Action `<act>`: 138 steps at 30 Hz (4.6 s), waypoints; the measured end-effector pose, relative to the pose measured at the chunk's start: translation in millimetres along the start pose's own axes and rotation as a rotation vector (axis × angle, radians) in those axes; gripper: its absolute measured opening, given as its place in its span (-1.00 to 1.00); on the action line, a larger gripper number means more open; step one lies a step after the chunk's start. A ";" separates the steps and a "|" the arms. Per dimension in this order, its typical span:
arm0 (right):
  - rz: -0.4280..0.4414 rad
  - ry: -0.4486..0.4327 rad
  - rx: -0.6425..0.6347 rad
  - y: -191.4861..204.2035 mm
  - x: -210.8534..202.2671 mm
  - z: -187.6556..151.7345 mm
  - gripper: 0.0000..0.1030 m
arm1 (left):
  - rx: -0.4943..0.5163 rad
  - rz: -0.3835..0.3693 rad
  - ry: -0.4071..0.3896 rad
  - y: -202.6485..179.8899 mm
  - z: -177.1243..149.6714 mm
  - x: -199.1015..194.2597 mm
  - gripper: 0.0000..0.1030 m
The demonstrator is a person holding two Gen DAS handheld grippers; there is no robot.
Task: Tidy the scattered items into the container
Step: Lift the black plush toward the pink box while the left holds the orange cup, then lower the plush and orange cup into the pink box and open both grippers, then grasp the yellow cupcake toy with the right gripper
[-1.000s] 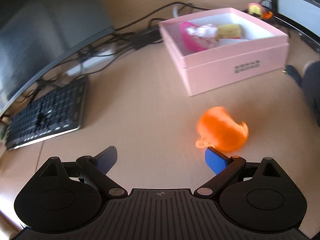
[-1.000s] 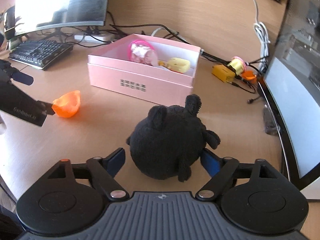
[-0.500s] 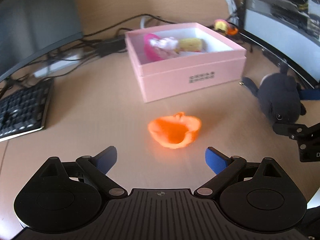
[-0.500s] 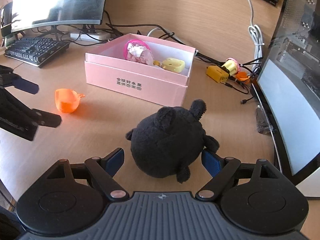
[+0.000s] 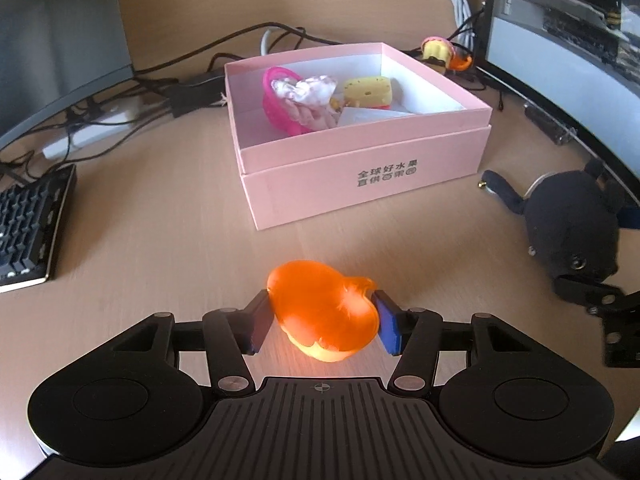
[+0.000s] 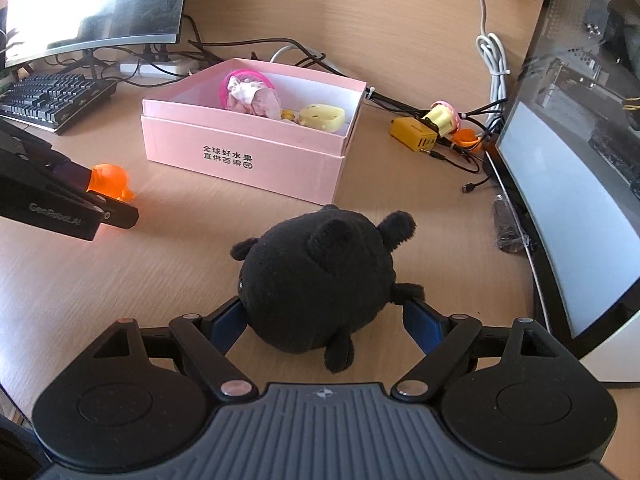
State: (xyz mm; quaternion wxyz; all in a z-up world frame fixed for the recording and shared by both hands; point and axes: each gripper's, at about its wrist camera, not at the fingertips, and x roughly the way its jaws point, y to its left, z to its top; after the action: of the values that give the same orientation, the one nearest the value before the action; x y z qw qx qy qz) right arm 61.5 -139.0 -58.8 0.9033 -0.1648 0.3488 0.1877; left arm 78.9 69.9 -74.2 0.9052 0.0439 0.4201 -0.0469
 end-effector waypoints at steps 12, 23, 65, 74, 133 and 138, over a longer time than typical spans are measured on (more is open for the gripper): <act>0.020 -0.052 -0.014 10.0 2.5 14.8 0.19 | -0.033 -0.014 0.004 -10.6 -8.3 -39.8 0.14; 0.087 -0.054 -0.091 41.4 -42.4 -3.2 0.13 | -0.029 0.006 -0.015 -2.9 -24.8 -63.1 0.14; 0.036 -0.217 -0.026 21.7 -50.0 67.4 0.34 | 0.041 -0.028 -0.115 -20.1 21.5 -59.1 0.14; 0.094 -0.360 0.043 -18.1 -18.2 166.7 0.34 | 0.036 0.019 -0.255 -5.6 115.4 -35.6 0.14; -0.058 -0.043 0.349 -122.0 151.6 145.0 0.28 | 0.111 -0.069 -0.127 -14.7 89.9 7.6 0.99; -0.009 -0.012 0.282 -104.0 84.9 100.8 0.28 | 0.107 -0.066 -0.045 -21.7 53.2 3.5 0.99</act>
State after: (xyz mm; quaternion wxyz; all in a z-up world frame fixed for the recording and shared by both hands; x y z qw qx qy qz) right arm 224.3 -167.8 -29.4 0.9203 -0.0366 0.3658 0.1338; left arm 118.8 41.9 -43.5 0.9087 0.0772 0.3978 -0.1002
